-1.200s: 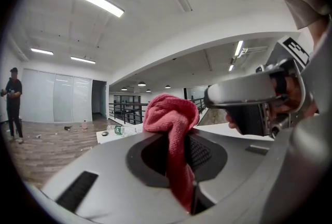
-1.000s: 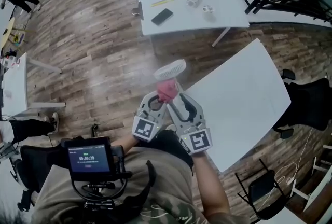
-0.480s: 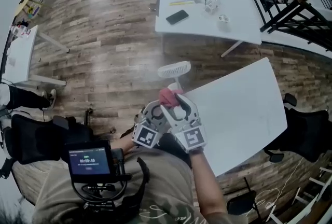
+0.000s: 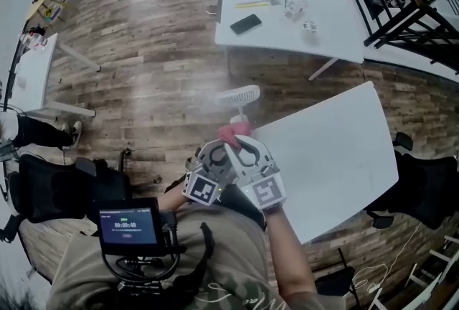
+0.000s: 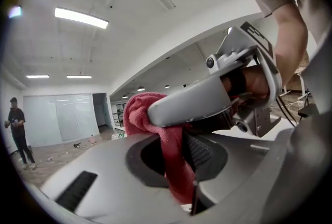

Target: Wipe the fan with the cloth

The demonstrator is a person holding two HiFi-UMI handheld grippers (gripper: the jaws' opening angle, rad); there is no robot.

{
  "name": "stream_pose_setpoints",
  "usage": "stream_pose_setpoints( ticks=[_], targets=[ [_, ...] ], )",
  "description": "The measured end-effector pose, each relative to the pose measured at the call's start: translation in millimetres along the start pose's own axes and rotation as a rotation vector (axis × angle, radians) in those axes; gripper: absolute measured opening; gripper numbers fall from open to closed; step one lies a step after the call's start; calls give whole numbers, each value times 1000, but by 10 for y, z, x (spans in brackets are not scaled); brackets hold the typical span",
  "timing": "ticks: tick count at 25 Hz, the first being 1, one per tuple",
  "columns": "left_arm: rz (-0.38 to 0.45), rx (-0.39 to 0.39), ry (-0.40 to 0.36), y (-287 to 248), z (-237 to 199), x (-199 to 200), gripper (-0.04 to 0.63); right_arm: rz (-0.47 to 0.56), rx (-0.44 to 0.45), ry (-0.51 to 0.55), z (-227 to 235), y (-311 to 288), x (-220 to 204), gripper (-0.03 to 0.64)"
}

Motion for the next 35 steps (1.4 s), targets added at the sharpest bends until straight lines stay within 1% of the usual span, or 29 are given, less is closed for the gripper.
stream_pose_setpoints(
  ticks=[2, 4, 7, 11, 13, 15, 16, 17, 19, 20, 22, 25, 27, 30, 32, 35],
  targets=[
    [-4, -23, 26, -12, -46, -31, 83, 13, -69, -41, 85, -13, -9, 58],
    [-4, -49, 52, -20, -103, -63, 109, 36, -150, -65, 246, 2, -38, 58],
    [-12, -75, 85, -22, -200, -139, 120, 64, -263, -39, 480, 50, -91, 58],
    [2, -103, 193, -47, -374, -194, 129, 83, -369, -44, 651, 109, -113, 58],
    [-3, -90, 259, -72, -475, -214, 132, 103, -432, -60, 750, 157, -113, 58],
    [-24, -38, 324, -65, -609, -260, 129, 124, -502, -96, 869, 260, -112, 58],
    [-41, -3, 333, -40, -673, -291, 127, 128, -526, -110, 922, 321, -121, 58],
    [-61, 40, 325, -14, -731, -324, 111, 124, -535, -116, 972, 368, -145, 58],
    [-87, 124, 301, 13, -817, -366, 28, 91, -519, -103, 1058, 393, -257, 58],
    [-92, 155, 299, 19, -841, -376, 23, 69, -506, -87, 1085, 380, -337, 60],
    [-102, 189, 298, 4, -866, -392, 23, 34, -488, -57, 1130, 338, -504, 60],
    [-109, 199, 291, -87, -852, -396, 22, -10, -500, -25, 1262, 332, -719, 60],
    [-111, 187, 280, -154, -831, -397, 22, -29, -545, -7, 1404, 392, -795, 61],
    [-119, 170, 267, -192, -818, -401, 23, -22, -605, 7, 1611, 525, -759, 61],
    [-119, 173, 264, -186, -834, -409, 23, -7, -603, 1, 1716, 557, -704, 61],
    [-123, 200, 261, -150, -867, -430, 23, -21, -553, -12, 1710, 467, -795, 63]
  ],
)
Point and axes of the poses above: the fingertips, and each gripper's own axes: y backward along the fingers, z to its right, x out of its top, the point moved 4 cm from there along y, backward along the fingers, and after that the axes turned 4 degrees about y, right-handed, at the moved point
